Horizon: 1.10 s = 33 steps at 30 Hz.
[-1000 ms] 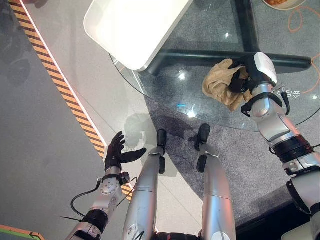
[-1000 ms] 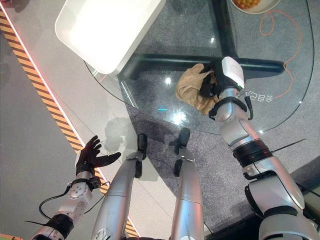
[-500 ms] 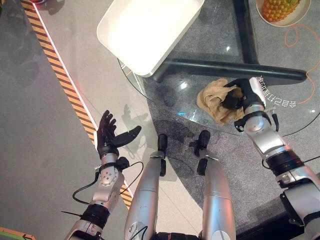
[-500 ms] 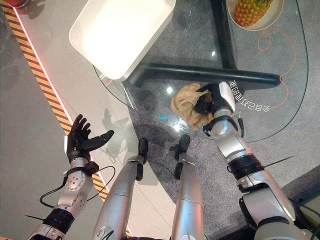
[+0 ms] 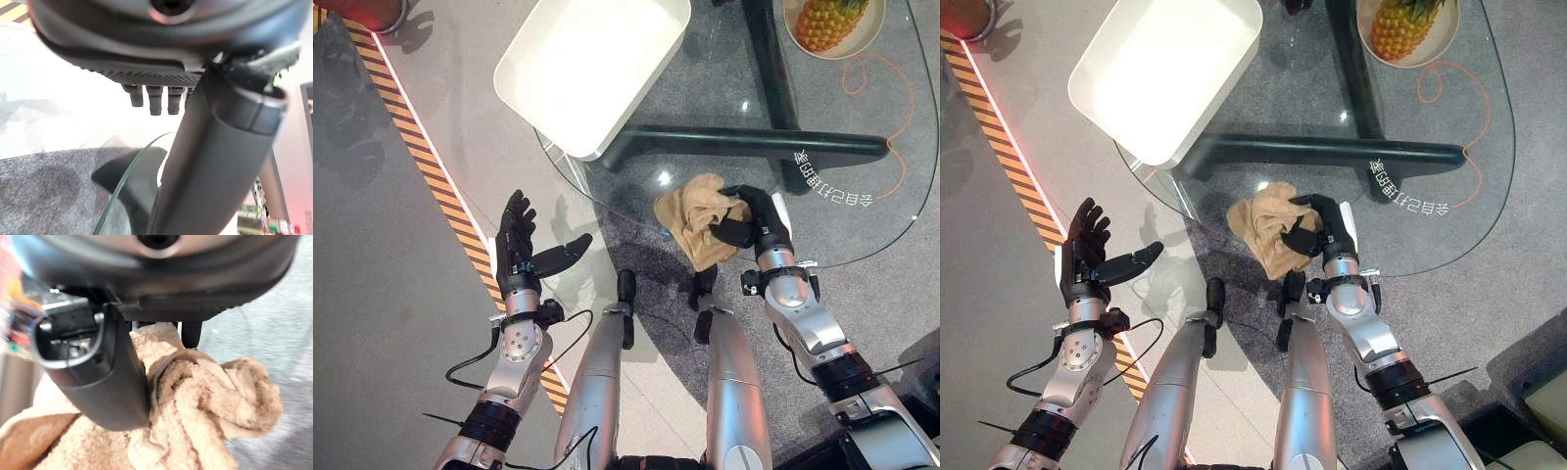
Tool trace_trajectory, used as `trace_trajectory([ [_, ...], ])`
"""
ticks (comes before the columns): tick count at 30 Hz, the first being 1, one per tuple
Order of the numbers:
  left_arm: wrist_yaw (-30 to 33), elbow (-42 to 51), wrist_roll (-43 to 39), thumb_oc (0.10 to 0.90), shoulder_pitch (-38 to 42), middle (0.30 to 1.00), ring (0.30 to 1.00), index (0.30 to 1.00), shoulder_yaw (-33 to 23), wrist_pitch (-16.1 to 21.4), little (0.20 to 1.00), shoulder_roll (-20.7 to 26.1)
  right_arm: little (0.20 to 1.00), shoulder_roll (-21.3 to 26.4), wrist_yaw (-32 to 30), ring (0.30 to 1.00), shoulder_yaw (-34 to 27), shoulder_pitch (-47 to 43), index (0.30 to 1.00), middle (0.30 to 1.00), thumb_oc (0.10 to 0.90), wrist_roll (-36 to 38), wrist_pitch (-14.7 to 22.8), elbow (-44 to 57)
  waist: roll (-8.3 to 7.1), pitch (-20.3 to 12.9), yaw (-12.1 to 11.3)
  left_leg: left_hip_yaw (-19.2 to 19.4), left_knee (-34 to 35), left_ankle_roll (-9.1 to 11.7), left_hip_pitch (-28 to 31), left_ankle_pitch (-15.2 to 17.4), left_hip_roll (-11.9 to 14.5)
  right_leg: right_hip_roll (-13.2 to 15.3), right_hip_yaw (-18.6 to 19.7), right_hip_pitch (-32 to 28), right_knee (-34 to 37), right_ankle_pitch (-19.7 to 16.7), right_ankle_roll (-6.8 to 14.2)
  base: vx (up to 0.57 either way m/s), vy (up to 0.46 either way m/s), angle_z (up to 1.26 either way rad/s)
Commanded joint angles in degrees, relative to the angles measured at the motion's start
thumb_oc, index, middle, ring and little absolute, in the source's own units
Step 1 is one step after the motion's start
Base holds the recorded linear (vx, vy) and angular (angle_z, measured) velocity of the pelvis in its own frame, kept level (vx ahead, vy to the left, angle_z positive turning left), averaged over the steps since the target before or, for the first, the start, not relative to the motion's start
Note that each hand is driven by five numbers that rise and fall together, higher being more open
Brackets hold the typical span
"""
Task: Wipe the table with a cloth and put it in the basket.
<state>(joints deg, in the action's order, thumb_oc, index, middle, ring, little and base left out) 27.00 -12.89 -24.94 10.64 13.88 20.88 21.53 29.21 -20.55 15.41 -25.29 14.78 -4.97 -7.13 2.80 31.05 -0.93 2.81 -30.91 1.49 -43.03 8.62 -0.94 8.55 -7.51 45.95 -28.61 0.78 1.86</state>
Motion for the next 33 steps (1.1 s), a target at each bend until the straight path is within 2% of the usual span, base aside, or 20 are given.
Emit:
trace_trajectory([
  [1,-4.38,8.50,3.35,0.800,-2.66,0.900,0.900,0.900,-0.31,1.46,0.900,3.60,0.200,0.59,-0.86,0.300,-4.32,-1.69,0.300,0.300,0.100,2.61,9.58,13.18,0.24,-1.26,-0.32,4.77,3.42,-5.24,3.36,-2.51,-2.28,-4.72,-1.26,-3.57,-1.49,3.27,-1.35,0.00,0.000,0.00],
  [6,-9.59,7.65,1.83,0.800,-2.09,0.900,0.900,0.900,3.34,-0.20,0.900,4.25,0.200,0.49,0.83,0.300,-4.76,-1.92,0.300,0.300,0.100,4.83,12.40,17.34,0.27,-1.26,0.49,5.24,3.35,-5.44,3.36,-2.52,-2.11,-5.17,-0.46,-3.36,-1.50,2.95,-1.29,0.01,0.015,-0.04],
  [9,-11.77,6.37,0.86,0.800,-2.06,0.900,0.900,0.900,4.86,0.01,0.900,4.43,0.200,0.45,2.55,0.300,-4.64,-2.43,0.300,0.300,0.100,6.28,12.92,19.25,0.26,-1.26,0.90,5.58,3.37,-5.46,3.48,-2.53,-2.05,-5.47,0.05,-3.42,-1.22,2.74,-1.25,0.01,0.026,-0.16],
  [12,-13.44,6.05,0.24,0.800,-2.15,0.900,0.900,0.900,5.50,1.28,0.900,4.78,0.200,0.86,4.79,0.300,-4.06,-2.82,0.300,0.300,0.100,7.55,12.45,20.59,0.31,-1.26,1.16,5.89,3.43,-5.48,3.75,-2.51,-2.04,-5.64,0.41,-3.62,-0.95,2.63,-1.21,0.00,0.023,-0.09],
  [17,-15.00,8.75,3.48,0.800,-0.79,0.900,0.900,0.900,6.82,5.77,0.900,5.95,0.200,1.46,10.41,0.300,-1.16,-2.61,0.300,0.300,0.100,9.88,10.62,22.53,0.22,-1.26,1.60,6.40,3.16,-5.50,3.78,-2.57,-1.94,-5.88,0.91,-3.76,-0.84,2.55,-1.31,0.00,0.005,-0.01],
  [21,-15.17,11.38,3.47,0.800,1.59,0.900,0.900,0.900,7.85,7.09,0.900,6.82,0.200,1.61,12.94,0.300,1.75,-2.67,0.300,0.300,0.100,9.76,9.77,23.04,-0.07,-1.26,1.67,6.44,3.23,-5.57,3.92,-2.79,-1.94,-5.84,0.92,-3.94,-0.71,2.36,-1.30,0.00,0.000,0.00],
  [26,-15.66,14.72,1.46,0.800,3.79,0.900,0.900,0.900,8.02,7.98,0.900,6.50,0.200,1.27,14.30,0.300,4.26,-3.10,0.300,0.300,0.100,9.75,8.37,22.72,-0.42,-1.26,1.40,6.26,3.48,-5.60,3.80,-3.17,-2.08,-5.74,0.66,-3.99,-0.51,2.17,-1.22,0.00,0.000,0.00],
  [33,-18.90,19.80,-4.91,0.800,5.00,0.900,0.900,0.900,7.38,6.38,0.900,5.17,0.200,0.17,15.15,0.300,6.28,-2.88,0.300,0.300,0.100,10.19,7.05,22.83,-0.74,-1.26,0.89,5.70,4.28,-5.73,3.85,-3.59,-2.42,-5.75,0.45,-4.02,-0.11,1.92,-0.99,-0.01,-0.014,0.01],
])
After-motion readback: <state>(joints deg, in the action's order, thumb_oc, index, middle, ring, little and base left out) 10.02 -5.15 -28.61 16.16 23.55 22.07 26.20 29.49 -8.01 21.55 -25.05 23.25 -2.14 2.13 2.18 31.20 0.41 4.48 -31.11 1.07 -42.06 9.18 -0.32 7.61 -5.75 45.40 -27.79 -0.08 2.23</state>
